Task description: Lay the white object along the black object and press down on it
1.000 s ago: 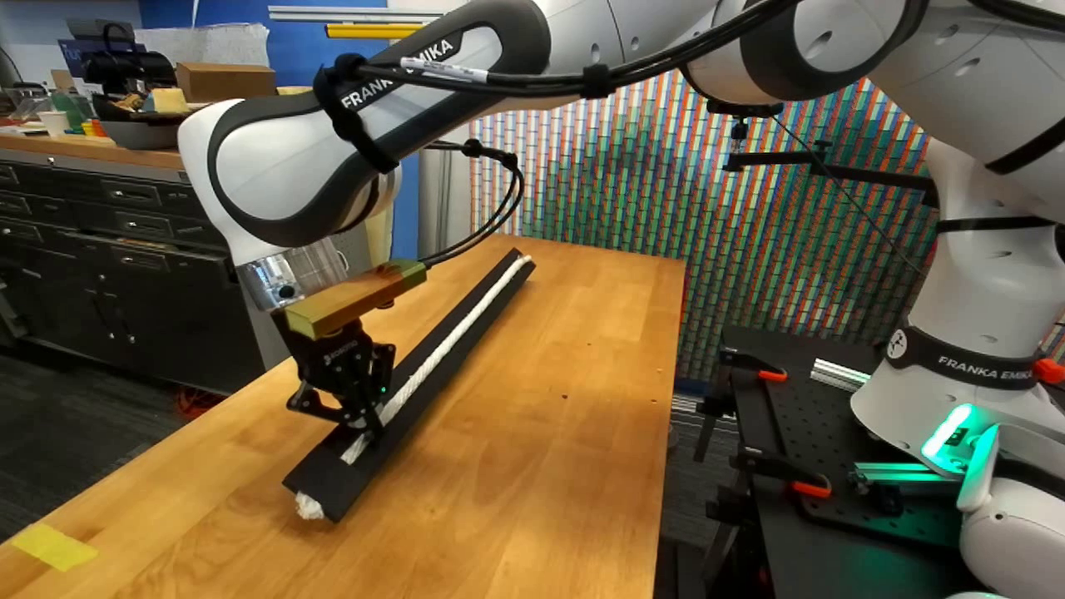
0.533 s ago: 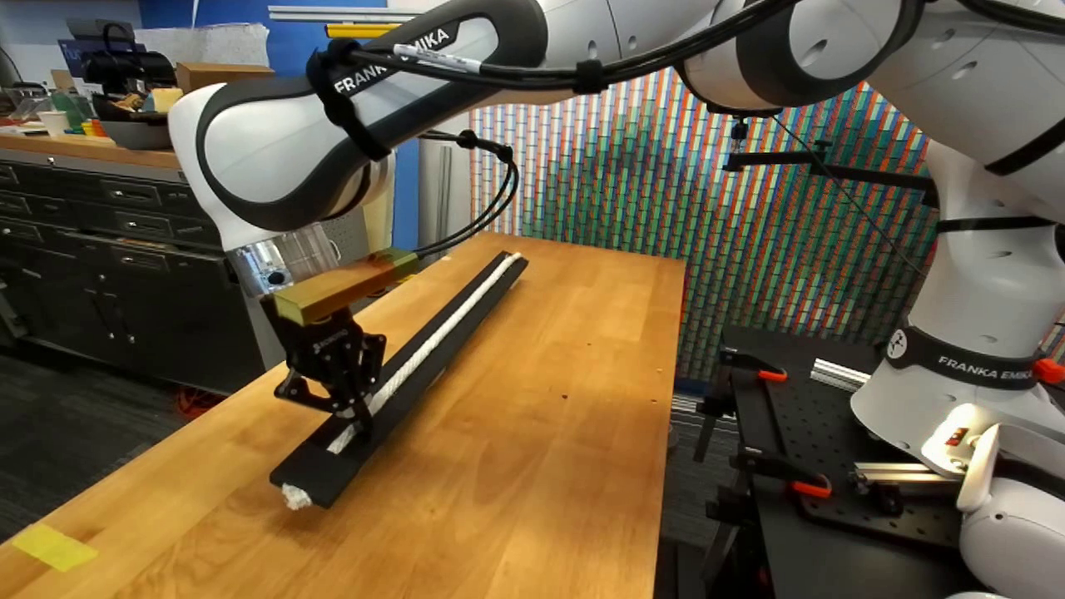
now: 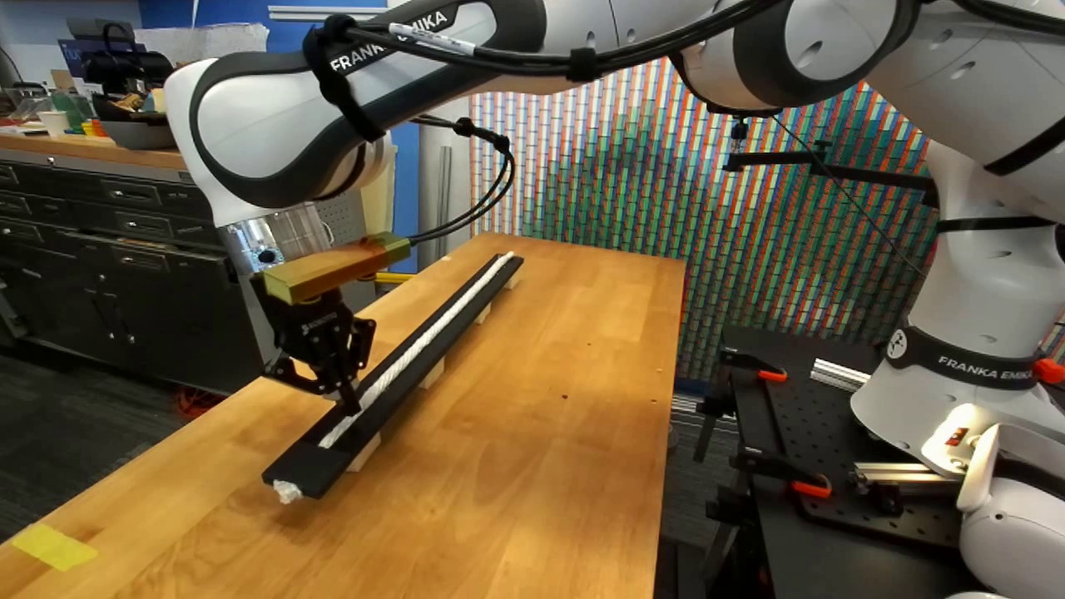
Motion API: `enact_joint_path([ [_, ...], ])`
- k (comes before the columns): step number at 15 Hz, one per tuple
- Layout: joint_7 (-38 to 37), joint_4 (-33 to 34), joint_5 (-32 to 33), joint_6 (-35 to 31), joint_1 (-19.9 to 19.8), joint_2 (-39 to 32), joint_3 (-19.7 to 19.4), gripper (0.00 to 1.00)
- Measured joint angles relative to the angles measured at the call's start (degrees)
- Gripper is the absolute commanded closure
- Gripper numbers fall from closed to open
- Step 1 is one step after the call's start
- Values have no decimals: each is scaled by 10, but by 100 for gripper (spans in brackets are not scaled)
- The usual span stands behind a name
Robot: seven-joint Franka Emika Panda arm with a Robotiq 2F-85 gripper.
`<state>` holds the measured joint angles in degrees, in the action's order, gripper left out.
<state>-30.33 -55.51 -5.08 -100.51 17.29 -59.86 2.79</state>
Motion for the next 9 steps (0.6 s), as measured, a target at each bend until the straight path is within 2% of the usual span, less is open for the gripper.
enact_joint_path([
  [9, -1, -12, 2, -55, -24, 0, -8, 100],
])
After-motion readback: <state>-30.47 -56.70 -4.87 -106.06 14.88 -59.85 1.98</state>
